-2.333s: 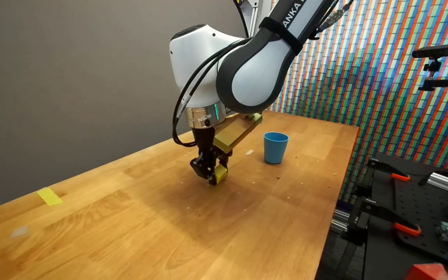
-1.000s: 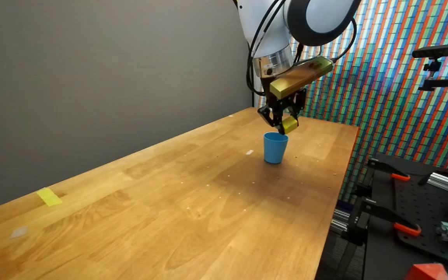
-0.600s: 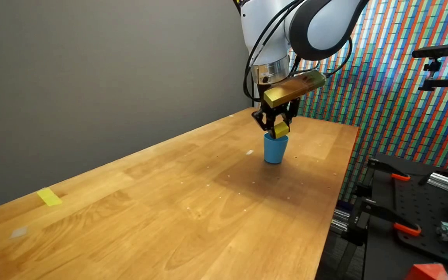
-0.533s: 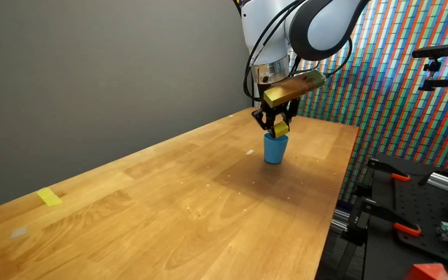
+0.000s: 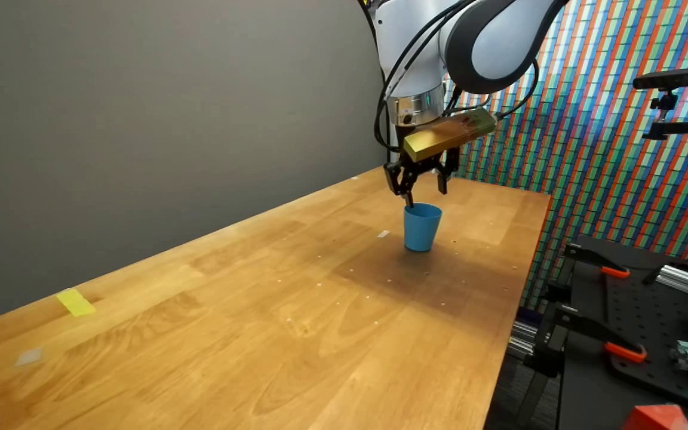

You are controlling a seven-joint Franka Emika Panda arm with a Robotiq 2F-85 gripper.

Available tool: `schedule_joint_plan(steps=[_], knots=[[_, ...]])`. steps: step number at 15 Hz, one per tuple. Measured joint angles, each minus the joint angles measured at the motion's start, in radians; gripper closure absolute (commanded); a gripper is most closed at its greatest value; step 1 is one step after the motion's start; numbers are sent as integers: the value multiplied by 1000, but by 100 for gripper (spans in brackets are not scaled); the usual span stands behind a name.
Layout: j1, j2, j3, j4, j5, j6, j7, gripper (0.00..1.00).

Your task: Put the yellow block inside the blue cup

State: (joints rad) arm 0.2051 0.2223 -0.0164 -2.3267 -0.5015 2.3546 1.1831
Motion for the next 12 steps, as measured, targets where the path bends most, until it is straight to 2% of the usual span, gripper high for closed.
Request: schedule_joint_plan(steps=[3, 6, 9, 12], knots=[[0, -1, 6, 0, 0, 30, -7, 0], [1, -22, 38, 1, 18, 101, -73, 0], [2, -72, 95, 13, 107, 136, -215, 0], [2, -137, 149, 48, 264, 136, -423, 0]])
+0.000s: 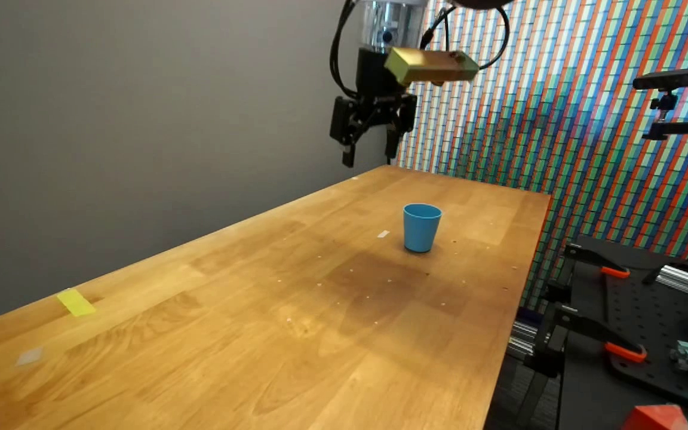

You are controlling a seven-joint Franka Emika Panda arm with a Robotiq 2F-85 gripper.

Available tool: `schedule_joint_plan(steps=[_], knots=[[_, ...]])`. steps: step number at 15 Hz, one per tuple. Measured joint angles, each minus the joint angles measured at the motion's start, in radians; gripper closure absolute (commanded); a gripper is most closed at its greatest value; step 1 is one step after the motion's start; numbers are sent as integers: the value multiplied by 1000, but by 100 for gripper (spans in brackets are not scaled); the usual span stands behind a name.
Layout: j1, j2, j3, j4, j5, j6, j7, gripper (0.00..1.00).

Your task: Put the yellow block inside the blue cup

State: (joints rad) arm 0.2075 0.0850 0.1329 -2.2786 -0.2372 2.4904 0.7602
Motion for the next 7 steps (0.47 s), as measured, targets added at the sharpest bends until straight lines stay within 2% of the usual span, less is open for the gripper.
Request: schedule_joint_plan(steps=[3, 5, 7], knots=[[2, -58, 43, 66, 159, -29, -219, 0], [2, -81, 60, 130, 277, -108, -354, 0], [2, -87, 63, 173, 327, -158, -417, 0]])
